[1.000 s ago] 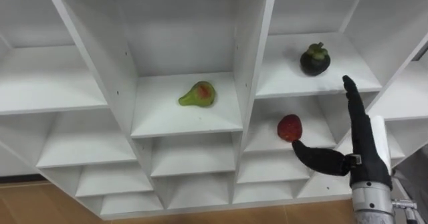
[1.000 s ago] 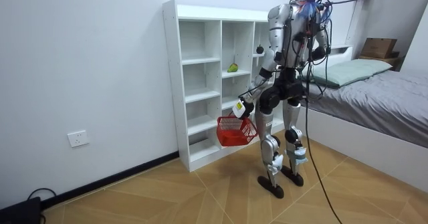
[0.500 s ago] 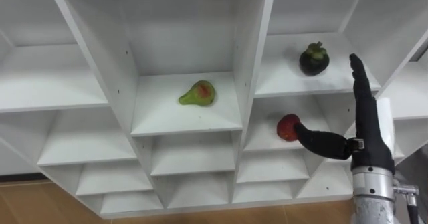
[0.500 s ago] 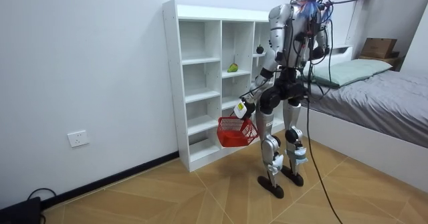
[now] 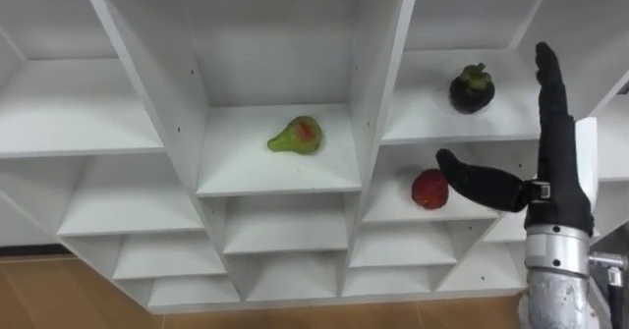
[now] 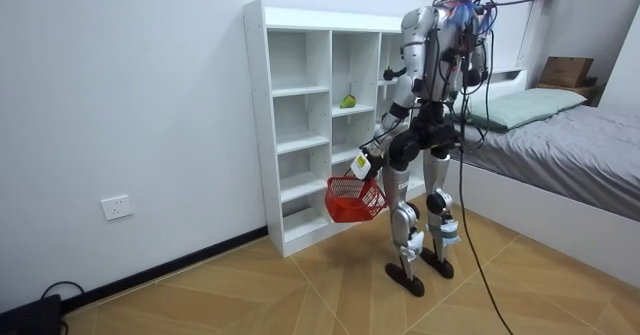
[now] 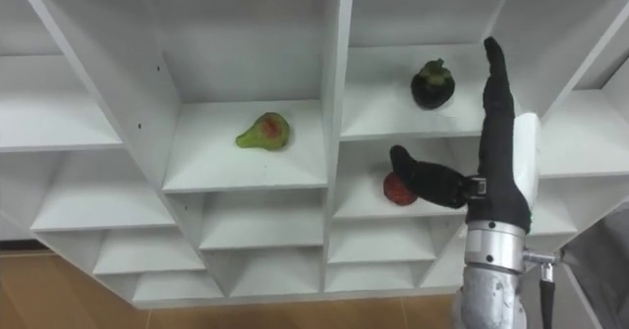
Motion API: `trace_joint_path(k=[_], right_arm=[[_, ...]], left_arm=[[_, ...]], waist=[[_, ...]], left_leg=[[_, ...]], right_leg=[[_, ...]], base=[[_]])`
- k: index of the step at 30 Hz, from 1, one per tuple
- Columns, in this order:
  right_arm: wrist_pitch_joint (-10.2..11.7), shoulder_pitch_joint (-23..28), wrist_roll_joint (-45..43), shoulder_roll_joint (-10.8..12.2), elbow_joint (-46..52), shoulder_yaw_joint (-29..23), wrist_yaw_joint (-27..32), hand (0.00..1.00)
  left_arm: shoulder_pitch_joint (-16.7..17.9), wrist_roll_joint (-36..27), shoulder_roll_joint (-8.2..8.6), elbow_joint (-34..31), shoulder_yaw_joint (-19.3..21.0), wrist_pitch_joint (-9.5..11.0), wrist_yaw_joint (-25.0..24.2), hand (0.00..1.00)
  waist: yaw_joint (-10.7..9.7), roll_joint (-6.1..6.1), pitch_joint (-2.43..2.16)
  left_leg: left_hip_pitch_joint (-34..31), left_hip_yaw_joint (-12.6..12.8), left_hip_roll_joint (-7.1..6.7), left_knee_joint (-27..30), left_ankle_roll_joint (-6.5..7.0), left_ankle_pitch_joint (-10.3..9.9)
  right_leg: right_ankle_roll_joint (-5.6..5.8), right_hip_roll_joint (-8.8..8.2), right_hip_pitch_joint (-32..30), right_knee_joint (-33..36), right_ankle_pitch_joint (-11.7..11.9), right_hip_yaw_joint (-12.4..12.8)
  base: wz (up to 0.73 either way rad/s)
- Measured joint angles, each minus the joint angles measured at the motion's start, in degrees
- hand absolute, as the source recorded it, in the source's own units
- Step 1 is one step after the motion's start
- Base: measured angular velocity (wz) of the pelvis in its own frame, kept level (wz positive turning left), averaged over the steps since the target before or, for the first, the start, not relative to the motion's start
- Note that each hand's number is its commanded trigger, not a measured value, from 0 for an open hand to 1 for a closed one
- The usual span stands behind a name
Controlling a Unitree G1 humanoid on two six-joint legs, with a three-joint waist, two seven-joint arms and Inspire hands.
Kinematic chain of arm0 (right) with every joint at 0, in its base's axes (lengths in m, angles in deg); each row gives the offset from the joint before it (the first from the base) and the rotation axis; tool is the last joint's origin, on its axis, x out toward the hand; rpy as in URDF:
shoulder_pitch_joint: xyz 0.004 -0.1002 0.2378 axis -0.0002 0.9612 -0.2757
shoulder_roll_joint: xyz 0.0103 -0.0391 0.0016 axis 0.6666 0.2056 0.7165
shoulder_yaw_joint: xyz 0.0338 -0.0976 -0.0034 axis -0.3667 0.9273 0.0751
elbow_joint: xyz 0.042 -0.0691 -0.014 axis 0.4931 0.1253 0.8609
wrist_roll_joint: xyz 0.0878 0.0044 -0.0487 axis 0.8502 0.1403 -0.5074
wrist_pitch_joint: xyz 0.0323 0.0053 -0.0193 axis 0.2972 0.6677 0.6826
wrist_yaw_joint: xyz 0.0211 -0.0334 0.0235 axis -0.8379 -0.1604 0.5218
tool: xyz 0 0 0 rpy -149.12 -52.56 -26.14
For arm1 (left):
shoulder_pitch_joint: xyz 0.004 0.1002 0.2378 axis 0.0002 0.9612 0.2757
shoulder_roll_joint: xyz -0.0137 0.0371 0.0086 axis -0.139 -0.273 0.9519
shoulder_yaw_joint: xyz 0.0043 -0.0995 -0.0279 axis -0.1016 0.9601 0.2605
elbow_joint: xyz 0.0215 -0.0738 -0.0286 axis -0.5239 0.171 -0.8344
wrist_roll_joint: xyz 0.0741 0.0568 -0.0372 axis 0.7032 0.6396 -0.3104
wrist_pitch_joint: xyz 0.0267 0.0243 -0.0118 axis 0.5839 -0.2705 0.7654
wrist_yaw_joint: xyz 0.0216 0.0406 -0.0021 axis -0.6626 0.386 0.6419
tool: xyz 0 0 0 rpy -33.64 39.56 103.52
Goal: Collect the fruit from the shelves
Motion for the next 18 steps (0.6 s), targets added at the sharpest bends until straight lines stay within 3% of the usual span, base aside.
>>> trace_joint_path(k=[2,5,10,18], right_arm=[[-0.03,-2.23,3.05,-1.35,-0.97,-0.20,-0.02,0.00],[-0.59,-4.78,6.87,-1.61,-2.42,-0.98,-0.05,0.00],[-0.66,-7.57,11.73,-3.51,-4.05,-1.27,-0.63,0.00],[-1.62,-8.66,14.99,-3.64,-4.05,-2.23,-2.47,0.00]], left_arm=[[0.08,0.48,-0.46,-0.03,-0.01,-0.32,0.03,1.00],[0.11,0.47,-1.28,-0.16,-0.04,-0.83,0.28,1.00],[0.20,0.54,-1.37,-0.55,-0.02,-2.17,0.49,1.00],[0.44,0.55,-1.59,-0.41,0.20,-2.84,0.45,1.00]], waist=[[-0.04,-0.42,0.01],[-0.06,-0.98,0.25],[0.03,-1.08,0.28],[0.67,-1.13,0.26]], left_leg=[[-0.02,-0.38,-0.06,0.03,0.02,0.10],[-0.12,-0.96,-0.05,0.00,-0.07,0.30],[-0.62,-1.30,-0.04,0.14,-0.09,0.34],[-0.50,-1.71,-0.03,0.11,-0.18,0.43]], right_leg=[[-0.02,-0.07,0.26,0.01,0.02,-0.48],[-0.07,-0.06,0.34,0.05,0.05,-0.97],[-0.16,-0.06,0.09,0.06,0.11,-1.40],[-0.16,-0.05,0.00,-0.07,0.11,-2.07]], base=[[0.10],[0.10],[0.04],[0.03]])
